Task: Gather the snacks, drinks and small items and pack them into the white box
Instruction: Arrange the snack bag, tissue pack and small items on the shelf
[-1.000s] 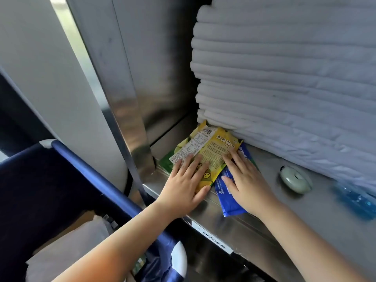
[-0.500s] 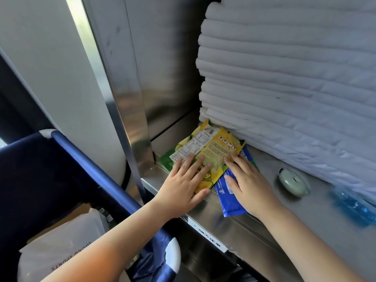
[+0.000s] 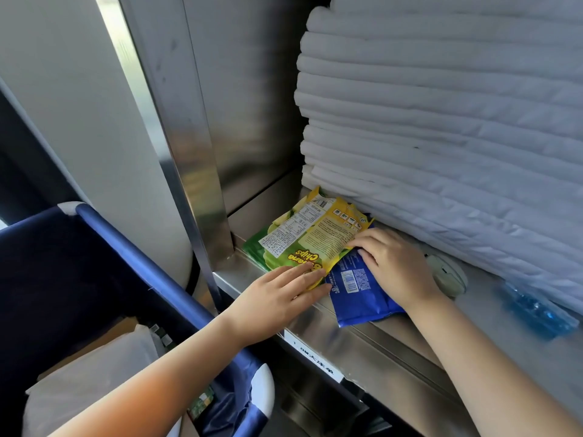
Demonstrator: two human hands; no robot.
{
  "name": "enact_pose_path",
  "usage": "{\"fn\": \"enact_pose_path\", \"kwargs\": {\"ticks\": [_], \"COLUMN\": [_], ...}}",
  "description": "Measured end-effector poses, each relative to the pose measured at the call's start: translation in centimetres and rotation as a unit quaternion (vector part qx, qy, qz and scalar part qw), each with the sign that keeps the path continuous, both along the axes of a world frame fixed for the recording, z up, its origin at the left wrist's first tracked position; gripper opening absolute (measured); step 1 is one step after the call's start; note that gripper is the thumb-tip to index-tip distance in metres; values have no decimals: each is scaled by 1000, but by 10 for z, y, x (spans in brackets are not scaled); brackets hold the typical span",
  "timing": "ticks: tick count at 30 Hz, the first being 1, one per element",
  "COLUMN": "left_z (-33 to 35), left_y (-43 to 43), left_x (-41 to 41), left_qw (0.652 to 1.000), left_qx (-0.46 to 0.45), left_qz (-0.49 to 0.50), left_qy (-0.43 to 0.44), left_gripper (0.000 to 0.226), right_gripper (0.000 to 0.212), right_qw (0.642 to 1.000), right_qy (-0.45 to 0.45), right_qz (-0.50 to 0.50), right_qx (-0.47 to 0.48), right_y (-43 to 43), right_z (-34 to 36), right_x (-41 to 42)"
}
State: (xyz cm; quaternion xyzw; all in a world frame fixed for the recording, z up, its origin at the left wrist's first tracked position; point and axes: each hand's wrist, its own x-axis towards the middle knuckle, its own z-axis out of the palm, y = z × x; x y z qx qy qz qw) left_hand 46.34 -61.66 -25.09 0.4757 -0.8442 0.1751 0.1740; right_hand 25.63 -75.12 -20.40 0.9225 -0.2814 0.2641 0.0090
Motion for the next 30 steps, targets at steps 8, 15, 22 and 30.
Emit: {"fn": "enact_pose_path", "kwargs": {"ticks": [8, 15, 22, 30], "left_z": [16, 49, 87, 91], "left_y": [-1, 0, -1, -3], "left_x": [-2, -7, -12, -16], "left_qw": [997, 992, 987, 979], "left_qx": [-62, -115, -159, -202], "left_qz": [-40, -42, -22, -31], "left_qy": [-37, -28, 6, 24], "left_gripper": [29, 30, 35, 20], "right_gripper": [6, 9, 14, 19], "right_qw": [997, 988, 976, 964], "right_qy": [-14, -78, -156, -196], "right_qz": [42, 52, 36, 18], "right_qx": [-68, -126, -146, -177], "right_y": [-10, -16, -17, -21], "right_z": [-1, 6, 26, 52], "right_x": [1, 0, 4, 8]}}
